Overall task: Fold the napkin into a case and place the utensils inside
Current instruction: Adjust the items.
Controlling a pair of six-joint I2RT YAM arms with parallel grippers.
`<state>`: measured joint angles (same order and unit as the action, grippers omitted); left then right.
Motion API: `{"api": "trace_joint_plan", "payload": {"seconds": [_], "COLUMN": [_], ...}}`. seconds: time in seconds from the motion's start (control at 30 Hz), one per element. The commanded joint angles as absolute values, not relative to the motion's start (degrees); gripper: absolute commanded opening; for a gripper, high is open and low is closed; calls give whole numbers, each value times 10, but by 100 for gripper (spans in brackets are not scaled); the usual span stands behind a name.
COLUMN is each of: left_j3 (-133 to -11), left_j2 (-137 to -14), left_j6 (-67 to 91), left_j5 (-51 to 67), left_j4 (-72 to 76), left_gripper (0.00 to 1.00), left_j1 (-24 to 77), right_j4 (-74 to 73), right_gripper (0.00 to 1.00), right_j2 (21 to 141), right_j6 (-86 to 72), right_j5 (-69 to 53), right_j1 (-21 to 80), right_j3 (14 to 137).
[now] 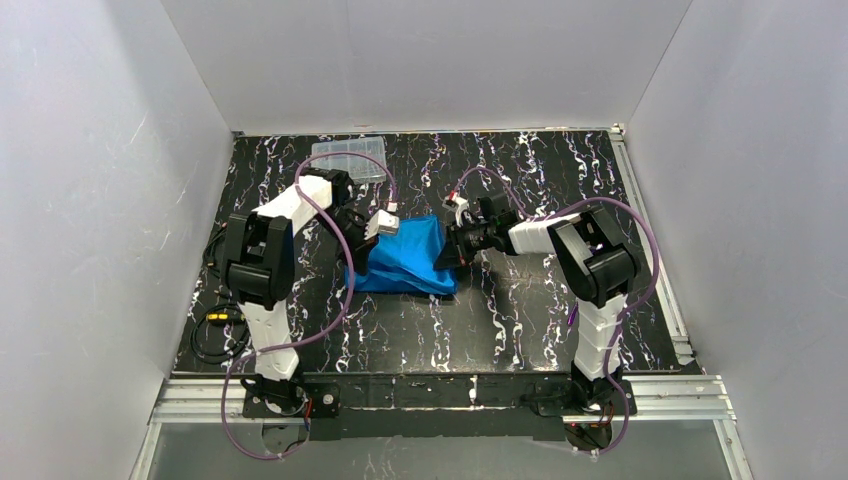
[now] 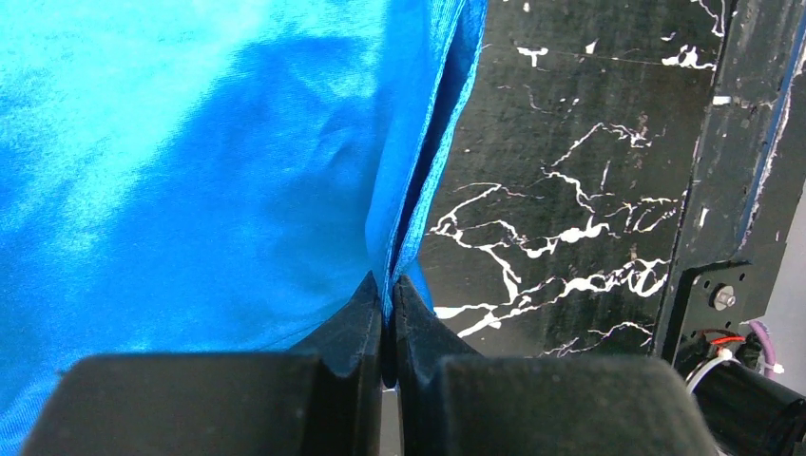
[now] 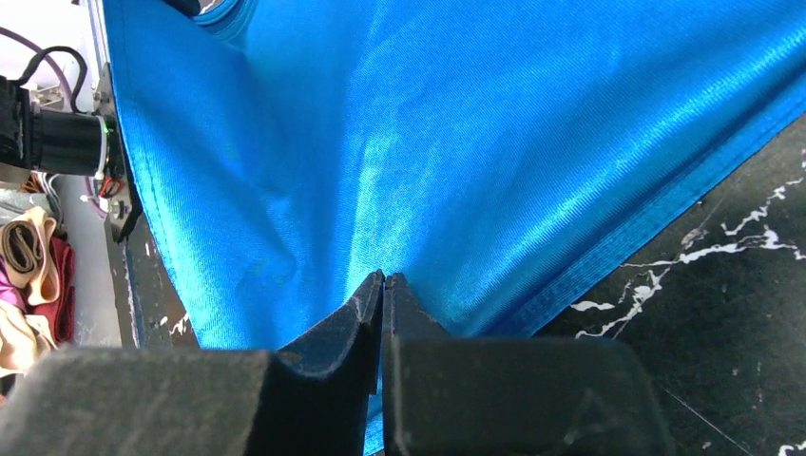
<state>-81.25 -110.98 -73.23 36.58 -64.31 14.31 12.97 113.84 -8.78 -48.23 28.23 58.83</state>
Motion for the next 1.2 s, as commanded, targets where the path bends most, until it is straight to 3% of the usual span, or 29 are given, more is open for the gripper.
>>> {"api": "trace_joint_plan", "payload": {"seconds": [0.0,0.53,0.8,1.03,1.17], "left_j3": [-847,-864,-941,-963,-961], "left_j2": [-1129,-1111,-1160,-1186,-1198], "left_j6": [-703,-689,-631,-582,-541], "left_j5": [391,442,472,449,416], "left_j4": [-649,-661,-673,-650,-619], "left_gripper": [0,0,0,0,0], "left_j1": [129,92,77,70,71], "right_j4": [108,44,21,6,27], "right_gripper": [11,11,9,8,13], "right_j2": [1147,1196,1193,1183,1168], "right_j6": [-72,-108,-112,-118,-143], "right_j5": [-472,-439,-445,-440,-460], "right_j1": [281,281,281,281,279], "right_j3": [612,653,658,654,662]}}
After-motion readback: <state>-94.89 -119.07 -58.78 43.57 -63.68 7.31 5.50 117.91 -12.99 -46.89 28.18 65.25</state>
